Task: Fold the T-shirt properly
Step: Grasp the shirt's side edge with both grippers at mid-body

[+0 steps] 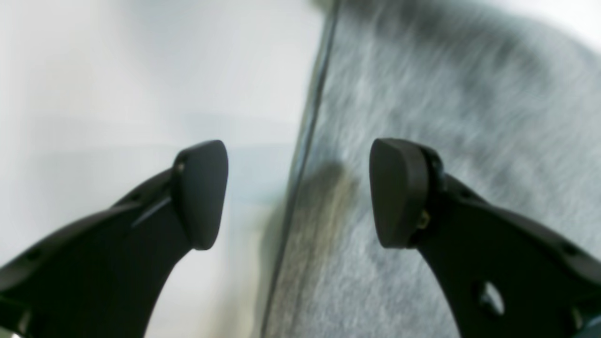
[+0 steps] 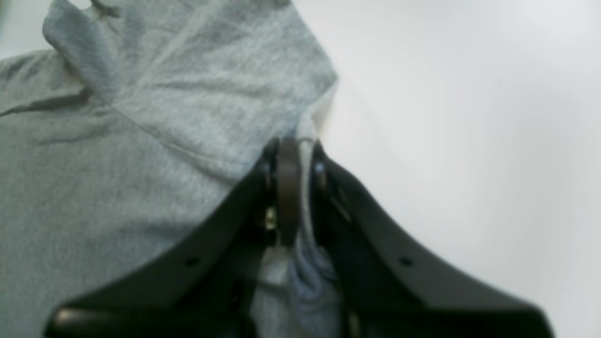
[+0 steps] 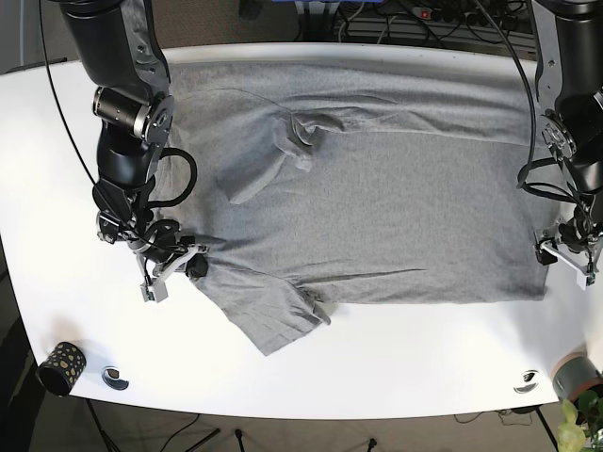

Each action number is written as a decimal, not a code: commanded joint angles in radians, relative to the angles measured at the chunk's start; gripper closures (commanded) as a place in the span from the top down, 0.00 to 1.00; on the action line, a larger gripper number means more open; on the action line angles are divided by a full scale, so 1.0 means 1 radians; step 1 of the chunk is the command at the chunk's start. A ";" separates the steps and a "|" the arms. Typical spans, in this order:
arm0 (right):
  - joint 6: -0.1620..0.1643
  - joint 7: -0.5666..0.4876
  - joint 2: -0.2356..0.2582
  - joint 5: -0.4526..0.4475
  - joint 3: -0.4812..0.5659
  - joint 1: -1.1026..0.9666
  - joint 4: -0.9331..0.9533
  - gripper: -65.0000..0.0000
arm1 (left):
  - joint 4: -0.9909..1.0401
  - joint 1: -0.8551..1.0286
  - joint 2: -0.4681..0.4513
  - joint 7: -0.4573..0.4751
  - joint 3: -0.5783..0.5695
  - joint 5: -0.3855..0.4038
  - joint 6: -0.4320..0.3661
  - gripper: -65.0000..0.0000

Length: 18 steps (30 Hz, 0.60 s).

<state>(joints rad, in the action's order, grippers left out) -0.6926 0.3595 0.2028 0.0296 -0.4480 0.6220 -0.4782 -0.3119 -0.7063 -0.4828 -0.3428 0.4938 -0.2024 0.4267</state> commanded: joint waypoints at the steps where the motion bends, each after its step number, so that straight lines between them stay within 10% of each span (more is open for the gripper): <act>1: -0.006 -0.001 0.010 0.002 -0.001 0.025 -0.012 0.02 | -0.014 -0.017 -0.012 0.023 0.003 0.013 0.008 0.68; 13: -0.006 0.000 0.010 0.000 -0.001 0.029 -0.012 0.02 | -0.007 -0.009 0.051 0.023 0.004 0.014 0.014 0.67; 18: -0.006 0.000 0.010 0.000 -0.001 0.029 -0.012 0.02 | -0.013 0.000 0.065 0.023 0.004 0.014 0.096 0.39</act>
<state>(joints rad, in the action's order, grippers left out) -0.6926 0.3595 0.2024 0.0265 -0.4480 0.6205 -0.4786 -0.3122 -0.6922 -0.4137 -0.2985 0.4984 -0.1860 0.4950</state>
